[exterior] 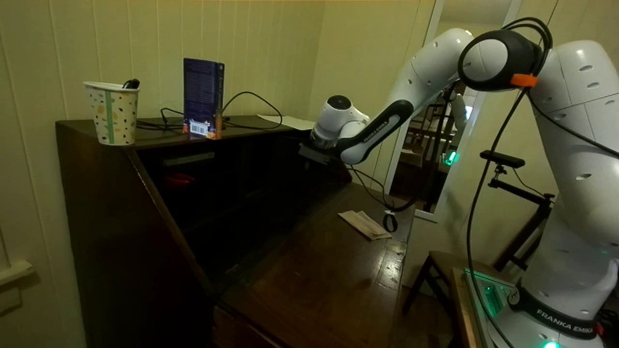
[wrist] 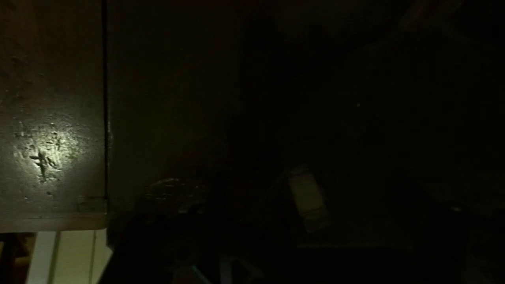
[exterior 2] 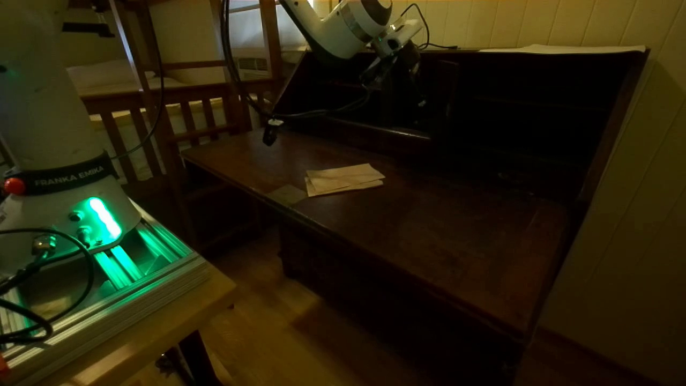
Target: Open the door of the upper middle compartment
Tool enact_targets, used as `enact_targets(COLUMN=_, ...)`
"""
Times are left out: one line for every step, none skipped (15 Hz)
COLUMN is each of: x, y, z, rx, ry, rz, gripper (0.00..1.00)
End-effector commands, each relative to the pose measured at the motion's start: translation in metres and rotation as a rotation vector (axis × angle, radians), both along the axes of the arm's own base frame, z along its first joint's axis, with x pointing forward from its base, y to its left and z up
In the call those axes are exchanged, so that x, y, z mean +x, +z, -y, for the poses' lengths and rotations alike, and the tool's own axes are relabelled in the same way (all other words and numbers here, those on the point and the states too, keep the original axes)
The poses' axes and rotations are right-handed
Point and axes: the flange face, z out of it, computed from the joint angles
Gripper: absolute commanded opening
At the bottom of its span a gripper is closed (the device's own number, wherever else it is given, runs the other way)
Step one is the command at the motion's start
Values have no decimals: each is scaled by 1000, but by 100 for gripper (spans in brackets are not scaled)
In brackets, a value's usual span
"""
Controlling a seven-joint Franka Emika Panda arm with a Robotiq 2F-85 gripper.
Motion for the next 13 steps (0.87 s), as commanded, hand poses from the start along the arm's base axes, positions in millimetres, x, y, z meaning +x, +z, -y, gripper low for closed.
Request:
enact_targets(x=-55, y=3, z=-40, rx=-22, ry=210, rz=9, gripper=100)
enact_targets(x=-68, y=6, z=-47, rx=-40, ry=275, rz=9, gripper=100)
enact_targets(x=-81, y=9, z=-53, rx=-57, ry=339, rz=11, gripper=100)
enact_targets(x=-93, y=16, z=-57, rx=-77, ry=401, rz=12, gripper=100)
enact_targets(x=-103, y=26, z=-60, rx=-101, ry=460, rz=14, gripper=100)
enact_targets(x=-113, y=39, z=-62, rx=-132, ry=516, rz=16, gripper=100)
enact_targets(x=-121, y=56, z=-64, rx=-173, ry=562, rz=16, gripper=100)
enact_targets(x=-126, y=76, z=-67, rx=-220, ry=596, rz=24, gripper=100)
enact_targets(x=-132, y=96, z=-73, rx=-259, ry=597, rz=40, gripper=100)
enact_targets(x=-138, y=115, z=-79, rx=-293, ry=613, rz=66, gripper=100)
enact_targets(x=-142, y=135, z=-88, rx=-323, ry=631, rz=101, gripper=100)
enact_targets(x=-120, y=104, z=-70, rx=-282, ry=621, rz=56, gripper=100)
enact_targets(x=-125, y=123, z=-77, rx=-305, ry=631, rz=85, gripper=100)
